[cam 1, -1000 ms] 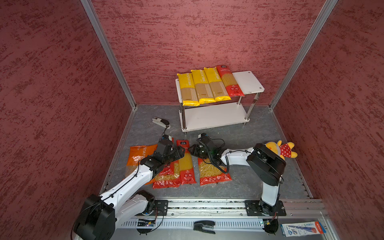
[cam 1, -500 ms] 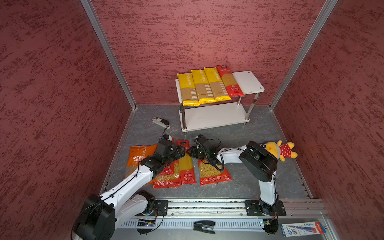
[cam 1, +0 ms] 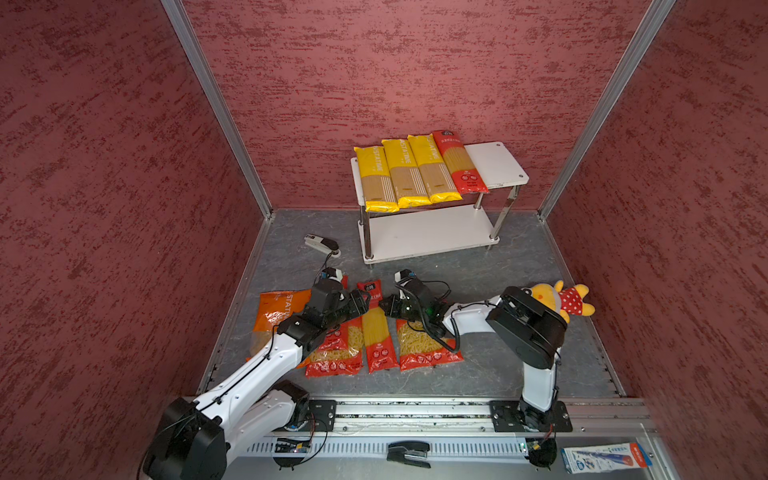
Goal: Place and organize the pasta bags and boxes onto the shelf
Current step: 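Lift the red spaghetti bag upright with the right gripper while the left steadies it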
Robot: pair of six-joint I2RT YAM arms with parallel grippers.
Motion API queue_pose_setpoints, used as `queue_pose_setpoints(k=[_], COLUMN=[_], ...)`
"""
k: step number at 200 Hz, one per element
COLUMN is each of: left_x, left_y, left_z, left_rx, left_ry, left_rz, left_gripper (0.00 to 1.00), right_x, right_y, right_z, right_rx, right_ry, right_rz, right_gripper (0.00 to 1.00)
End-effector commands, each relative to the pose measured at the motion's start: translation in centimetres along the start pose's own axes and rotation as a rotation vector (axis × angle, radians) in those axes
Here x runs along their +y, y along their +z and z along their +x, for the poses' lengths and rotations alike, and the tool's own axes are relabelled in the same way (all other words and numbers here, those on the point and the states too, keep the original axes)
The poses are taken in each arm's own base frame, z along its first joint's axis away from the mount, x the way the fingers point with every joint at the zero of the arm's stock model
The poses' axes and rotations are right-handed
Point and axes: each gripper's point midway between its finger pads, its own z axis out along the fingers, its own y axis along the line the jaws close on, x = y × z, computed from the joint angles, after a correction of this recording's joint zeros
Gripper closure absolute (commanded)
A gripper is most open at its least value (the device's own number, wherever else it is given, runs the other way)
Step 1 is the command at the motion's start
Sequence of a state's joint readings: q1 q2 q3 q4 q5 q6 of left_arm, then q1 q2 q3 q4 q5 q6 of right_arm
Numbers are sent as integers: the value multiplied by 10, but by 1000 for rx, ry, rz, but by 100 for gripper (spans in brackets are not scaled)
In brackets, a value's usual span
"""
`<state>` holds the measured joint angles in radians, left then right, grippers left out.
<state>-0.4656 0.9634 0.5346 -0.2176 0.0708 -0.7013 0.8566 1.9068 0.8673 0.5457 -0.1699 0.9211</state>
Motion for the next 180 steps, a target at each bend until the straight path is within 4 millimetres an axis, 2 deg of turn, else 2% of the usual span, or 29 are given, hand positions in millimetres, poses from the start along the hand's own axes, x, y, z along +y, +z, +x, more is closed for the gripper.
queue_pose_setpoints(k=[1,42,61,105,109,118,180], left_x=[-15,-45,-60,-93,-96,-102,-131], left_y=[-12,-34,-41,-58,-61,-65,-75], left_z=[-15,-33,-37,-37,-38,-36,-24], left_rx=[-51,-126,-140,-189,-199,-210,-216], left_ry=[52,124,166,248,252,263,357], left_rz=[56,187,252,454,480,526,711], left_gripper=[29,29,29,29,29,30,31], right_x=[67,110,120,139,146,153,201], right_y=[-32,-82,-100,-144,-155,-168,-228], right_z=[-45,-70,-77,-90,-94,-98,-114], right_rx=[-196,-358,-408,-535,-560,-591,-669], right_ry=[-91,-220,-271,-444,-462,-494,-651], right_rz=[-215,-342,-358,-358,-373,-383,-504], right_gripper=[100,100,100,100,100,100,100])
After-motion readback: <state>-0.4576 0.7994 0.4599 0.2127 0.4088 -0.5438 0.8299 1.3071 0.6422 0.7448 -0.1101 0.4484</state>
